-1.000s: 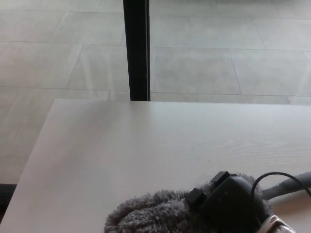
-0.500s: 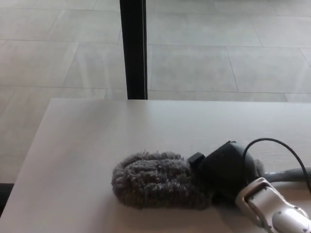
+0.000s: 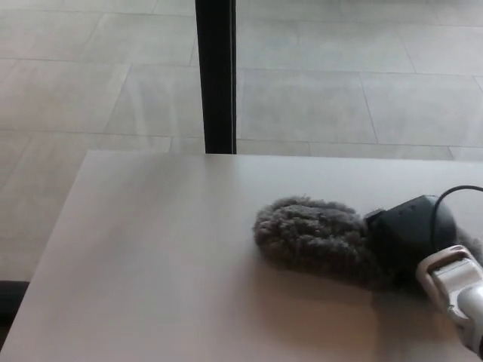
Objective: The robot uses its right hand to pick up the duster kept in the middle of the desk and use it to wipe the desk by swiping its surface twice
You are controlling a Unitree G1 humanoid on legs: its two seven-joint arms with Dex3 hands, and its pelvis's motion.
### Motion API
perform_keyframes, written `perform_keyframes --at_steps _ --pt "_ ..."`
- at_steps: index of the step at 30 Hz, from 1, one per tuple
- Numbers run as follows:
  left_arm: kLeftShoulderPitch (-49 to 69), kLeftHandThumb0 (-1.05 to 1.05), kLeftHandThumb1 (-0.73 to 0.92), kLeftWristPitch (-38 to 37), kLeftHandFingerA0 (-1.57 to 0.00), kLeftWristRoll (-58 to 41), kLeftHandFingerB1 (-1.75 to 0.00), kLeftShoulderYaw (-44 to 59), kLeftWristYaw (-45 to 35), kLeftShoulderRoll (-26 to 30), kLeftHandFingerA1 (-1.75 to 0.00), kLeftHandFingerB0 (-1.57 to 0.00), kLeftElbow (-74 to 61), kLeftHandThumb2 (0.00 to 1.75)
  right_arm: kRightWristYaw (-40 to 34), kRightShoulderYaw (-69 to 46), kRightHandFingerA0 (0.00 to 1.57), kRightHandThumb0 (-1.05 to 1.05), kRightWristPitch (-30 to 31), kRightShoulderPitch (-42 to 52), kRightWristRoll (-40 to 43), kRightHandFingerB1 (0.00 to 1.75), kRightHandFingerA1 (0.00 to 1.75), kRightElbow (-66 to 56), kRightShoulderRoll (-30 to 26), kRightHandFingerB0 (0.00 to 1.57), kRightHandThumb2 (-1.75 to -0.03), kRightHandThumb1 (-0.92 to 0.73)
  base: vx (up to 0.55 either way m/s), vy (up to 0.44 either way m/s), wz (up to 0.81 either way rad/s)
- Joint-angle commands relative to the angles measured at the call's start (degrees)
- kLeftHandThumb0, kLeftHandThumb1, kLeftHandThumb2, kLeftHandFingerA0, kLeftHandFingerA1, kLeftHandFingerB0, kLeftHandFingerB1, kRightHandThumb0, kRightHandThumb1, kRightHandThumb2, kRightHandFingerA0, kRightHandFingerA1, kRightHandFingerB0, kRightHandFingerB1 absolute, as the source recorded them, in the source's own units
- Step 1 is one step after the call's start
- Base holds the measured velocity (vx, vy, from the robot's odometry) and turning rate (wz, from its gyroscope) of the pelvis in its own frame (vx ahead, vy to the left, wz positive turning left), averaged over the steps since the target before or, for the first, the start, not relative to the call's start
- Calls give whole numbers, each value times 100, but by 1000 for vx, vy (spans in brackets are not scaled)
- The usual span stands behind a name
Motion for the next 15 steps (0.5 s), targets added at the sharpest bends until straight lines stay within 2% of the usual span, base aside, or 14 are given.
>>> perform_keyframes --at_steps 1,2,4,5,6,7,9,11,12,13,14,15 --pt "73 -43 60 -51 -39 -64 -44 13 27 29 -59 -40 -12 73 40 -30 83 -35 249 74 120 109 170 606 -316 80 -63 -71 0 0 0" --pt "93 -44 60 -64 -37 -54 -44 7 44 31 -57 -39 -16 72 143 4 79 -35 259 103 104 97 170 819 -515 78 -61 -68 0 0 0" --pt "93 -42 58 11 -39 -129 -45 88 71 17 -58 -40 12 71 220 53 80 -37 445 128 81 94 170 1021 -601 78 -61 -66 0 0 0" --pt "124 -44 58 -44 -39 -93 -44 60 54 14 -58 -39 5 70 148 -98 81 -38 386 176 266 109 173 1064 -643 77 -62 -70 0 0 0" --pt "137 -44 58 -45 -39 -99 -44 67 50 15 -58 -39 6 70 143 -87 81 -38 387 166 267 109 173 1080 -629 77 -62 -70 0 0 0" --pt "146 -46 59 -10 -36 -122 -44 85 -11 14 -58 -38 30 67 433 -83 78 -43 658 177 272 91 166 1191 -628 71 -65 -68 0 0 0" --pt "188 -50 59 -141 -38 -20 -43 -1 70 7 -56 -38 23 66 770 -125 80 -37 839 169 349 65 154 1316 -617 62 -58 -61 0 0 0" --pt "204 -46 57 -102 -38 -89 -44 49 65 -17 -56 -40 3 68 812 -241 82 -38 939 199 467 60 152 1355 -623 60 -58 -60 0 0 0" --pt "211 -47 57 -94 -35 -97 -44 49 -24 -4 -56 -37 3 68 890 -214 83 -39 981 210 443 66 158 1379 -637 62 -58 -61 0 0 0" --pt "225 -47 58 -93 -36 -127 -44 74 -36 -2 -57 -37 -16 67 830 -192 86 -42 971 243 424 82 163 1383 -658 67 -58 -62 0 0 0" --pt "227 -47 58 -93 -36 -131 -44 78 -38 1 -57 -37 -19 67 827 -187 86 -42 977 245 426 82 163 1382 -656 67 -58 -62 0 0 0" --pt "218 -47 58 -56 -33 -167 -44 108 -55 11 -56 -36 -12 67 812 -175 84 -50 950 239 433 102 168 1366 -614 70 -61 -71 0 0 0"
